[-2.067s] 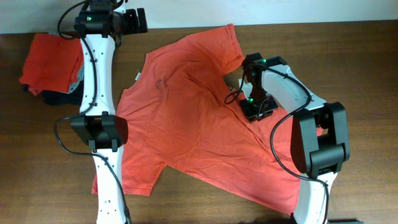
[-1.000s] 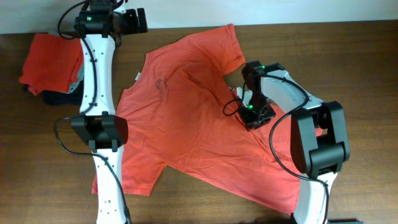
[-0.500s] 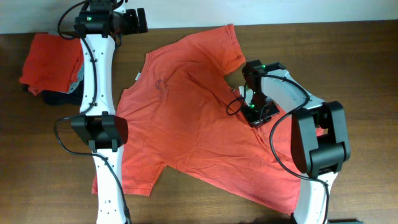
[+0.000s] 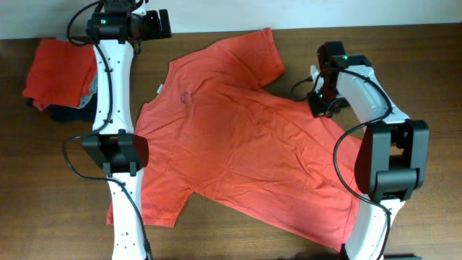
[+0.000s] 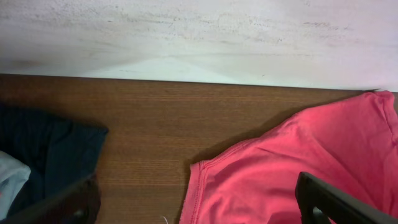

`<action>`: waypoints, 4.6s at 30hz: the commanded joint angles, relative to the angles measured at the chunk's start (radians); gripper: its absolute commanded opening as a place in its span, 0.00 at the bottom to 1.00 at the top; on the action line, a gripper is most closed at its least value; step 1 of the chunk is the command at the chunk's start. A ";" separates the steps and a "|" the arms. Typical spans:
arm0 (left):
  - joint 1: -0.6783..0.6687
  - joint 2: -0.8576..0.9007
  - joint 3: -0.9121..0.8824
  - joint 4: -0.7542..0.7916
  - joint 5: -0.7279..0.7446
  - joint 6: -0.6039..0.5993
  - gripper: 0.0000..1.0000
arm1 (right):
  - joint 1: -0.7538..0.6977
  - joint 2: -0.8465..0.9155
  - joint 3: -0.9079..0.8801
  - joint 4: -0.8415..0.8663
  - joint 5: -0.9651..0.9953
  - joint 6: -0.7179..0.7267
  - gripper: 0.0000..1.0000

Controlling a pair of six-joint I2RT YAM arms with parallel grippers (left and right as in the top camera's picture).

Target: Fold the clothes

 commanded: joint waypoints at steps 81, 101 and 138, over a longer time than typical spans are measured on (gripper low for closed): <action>-0.001 -0.015 0.006 -0.002 0.010 -0.002 0.99 | -0.216 0.003 -0.151 0.014 -0.066 0.352 0.04; -0.001 -0.015 0.006 -0.002 0.010 -0.002 0.99 | -0.282 0.092 -0.218 0.328 -0.062 0.351 0.04; -0.001 -0.015 0.006 -0.004 0.010 -0.002 0.99 | -0.428 0.101 0.116 -0.241 -0.253 0.320 0.04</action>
